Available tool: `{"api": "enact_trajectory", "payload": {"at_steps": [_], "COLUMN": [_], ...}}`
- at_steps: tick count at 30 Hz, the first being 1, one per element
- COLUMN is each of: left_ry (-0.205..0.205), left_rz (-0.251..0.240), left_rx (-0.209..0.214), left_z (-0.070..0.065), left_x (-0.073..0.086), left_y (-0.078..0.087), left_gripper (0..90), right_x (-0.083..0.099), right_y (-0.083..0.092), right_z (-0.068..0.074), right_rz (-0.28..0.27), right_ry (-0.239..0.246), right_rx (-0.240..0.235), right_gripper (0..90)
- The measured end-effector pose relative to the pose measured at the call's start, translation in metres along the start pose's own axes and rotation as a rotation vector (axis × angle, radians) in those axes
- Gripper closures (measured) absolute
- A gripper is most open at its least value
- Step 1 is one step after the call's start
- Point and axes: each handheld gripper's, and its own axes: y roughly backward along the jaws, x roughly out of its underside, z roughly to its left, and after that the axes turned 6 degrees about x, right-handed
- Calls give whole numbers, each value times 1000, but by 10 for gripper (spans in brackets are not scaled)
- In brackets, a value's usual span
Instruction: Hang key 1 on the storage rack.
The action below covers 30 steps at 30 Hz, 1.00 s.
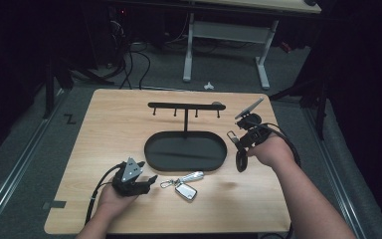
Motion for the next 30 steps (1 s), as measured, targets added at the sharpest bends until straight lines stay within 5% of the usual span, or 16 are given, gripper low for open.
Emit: {"api": "enact_trajectory", "payload": {"at_steps": [21, 30], "left_ry": [1, 1], "left_rz": [2, 3], "left_rx": [3, 5], "left_z": [0, 0], "left_x": [0, 1], "left_y": [1, 1], "left_gripper": [327, 327], "right_x": [-31, -40], "right_y": [35, 37], "right_z": [6, 9], "right_rz": [-74, -81], "right_ry": [11, 17], "right_rx": [9, 11], "right_gripper": [807, 808]}}
